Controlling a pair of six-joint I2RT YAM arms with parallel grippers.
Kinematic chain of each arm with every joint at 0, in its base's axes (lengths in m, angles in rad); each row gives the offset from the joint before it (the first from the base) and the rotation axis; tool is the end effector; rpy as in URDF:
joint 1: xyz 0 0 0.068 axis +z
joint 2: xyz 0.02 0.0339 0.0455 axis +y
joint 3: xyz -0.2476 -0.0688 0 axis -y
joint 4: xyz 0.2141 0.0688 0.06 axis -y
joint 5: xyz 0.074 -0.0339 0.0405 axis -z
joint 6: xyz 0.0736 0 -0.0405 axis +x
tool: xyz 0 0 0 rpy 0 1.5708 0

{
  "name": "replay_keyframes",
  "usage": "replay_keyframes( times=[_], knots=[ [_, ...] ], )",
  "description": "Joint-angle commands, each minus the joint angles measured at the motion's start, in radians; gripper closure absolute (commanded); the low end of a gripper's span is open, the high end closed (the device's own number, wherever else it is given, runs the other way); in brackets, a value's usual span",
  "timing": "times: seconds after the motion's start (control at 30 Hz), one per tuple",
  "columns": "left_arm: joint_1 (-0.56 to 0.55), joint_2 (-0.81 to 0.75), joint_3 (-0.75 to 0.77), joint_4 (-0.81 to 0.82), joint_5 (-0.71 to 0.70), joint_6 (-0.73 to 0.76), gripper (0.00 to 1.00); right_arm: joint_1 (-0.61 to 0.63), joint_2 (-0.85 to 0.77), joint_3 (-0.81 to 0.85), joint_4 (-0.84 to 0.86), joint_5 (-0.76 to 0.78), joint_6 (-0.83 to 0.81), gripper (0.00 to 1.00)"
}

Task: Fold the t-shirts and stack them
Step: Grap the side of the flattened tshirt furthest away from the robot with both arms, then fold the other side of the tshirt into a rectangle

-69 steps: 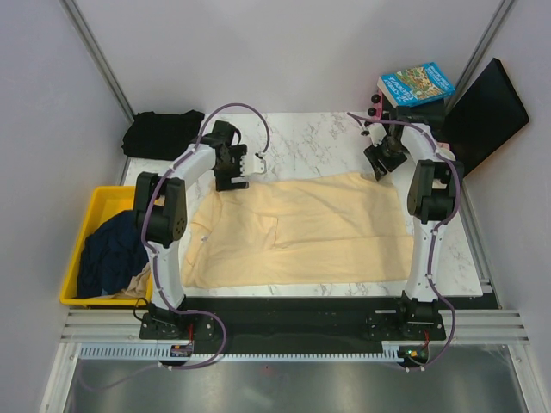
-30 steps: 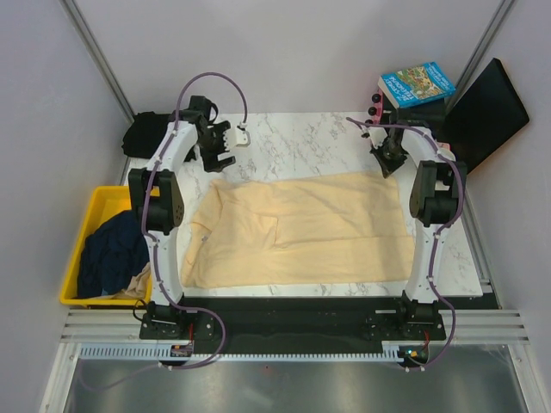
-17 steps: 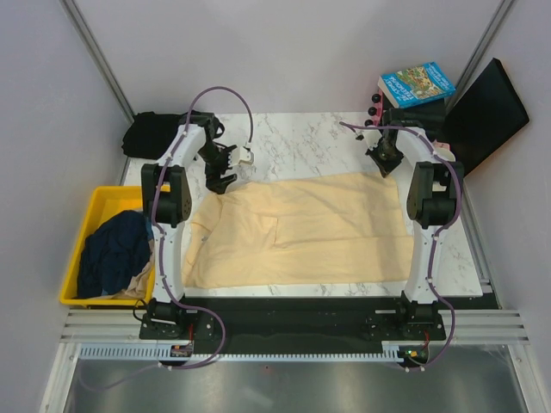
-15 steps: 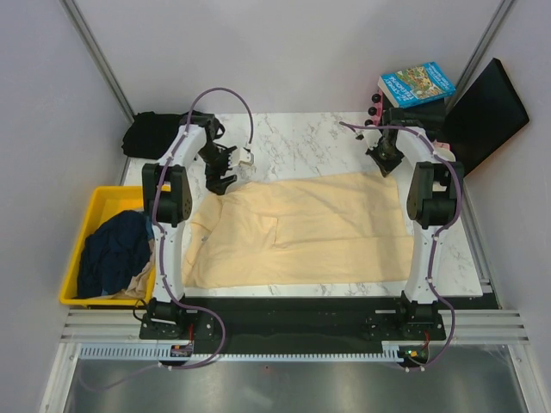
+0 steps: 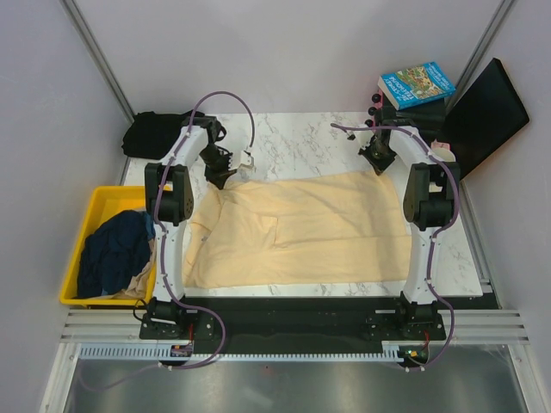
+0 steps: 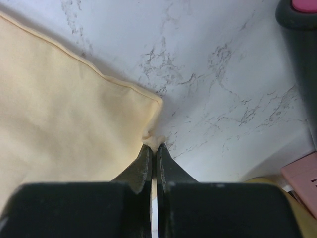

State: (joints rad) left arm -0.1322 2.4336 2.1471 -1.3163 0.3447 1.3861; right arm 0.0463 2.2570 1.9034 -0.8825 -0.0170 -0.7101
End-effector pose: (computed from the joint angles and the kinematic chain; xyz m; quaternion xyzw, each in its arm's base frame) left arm 0.4188 -0.0808 0.1284 0.6760 0.7165 -0.1481 0.0878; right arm 0.4465 0.0219 0.1478 -0.3654 0.9158 -0.0463 0.1602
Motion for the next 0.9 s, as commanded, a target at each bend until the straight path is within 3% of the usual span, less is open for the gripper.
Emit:
replay_keyframes(
  times=[0.0, 0.17, 0.3, 0.63, 0.73, 0.87],
  knots=[
    [0.003, -0.030, -0.018, 0.083, -0.035, -0.045, 0.98, 0.004, -0.054, 0.000, 0.007, 0.011, -0.011, 1.00],
    [0.002, -0.119, -0.088, 0.234, -0.065, -0.134, 0.98, 0.012, -0.048, 0.014, 0.013, 0.041, -0.008, 1.00],
    [0.000, -0.212, -0.203, 0.476, -0.171, -0.191, 0.98, 0.013, -0.042, 0.026, 0.057, 0.089, 0.000, 1.00],
    [0.000, -0.288, -0.282, 0.612, -0.259, -0.228, 0.98, 0.015, -0.031, 0.118, 0.158, 0.140, 0.055, 1.00],
    [0.000, -0.317, -0.305, 0.624, -0.269, -0.231, 0.98, 0.015, -0.051, 0.154, 0.145, 0.106, 0.067, 1.00],
    [0.002, -0.379, -0.368, 0.637, -0.274, -0.199, 0.98, 0.018, -0.115, 0.163, 0.007, -0.099, 0.018, 1.00]
  ],
)
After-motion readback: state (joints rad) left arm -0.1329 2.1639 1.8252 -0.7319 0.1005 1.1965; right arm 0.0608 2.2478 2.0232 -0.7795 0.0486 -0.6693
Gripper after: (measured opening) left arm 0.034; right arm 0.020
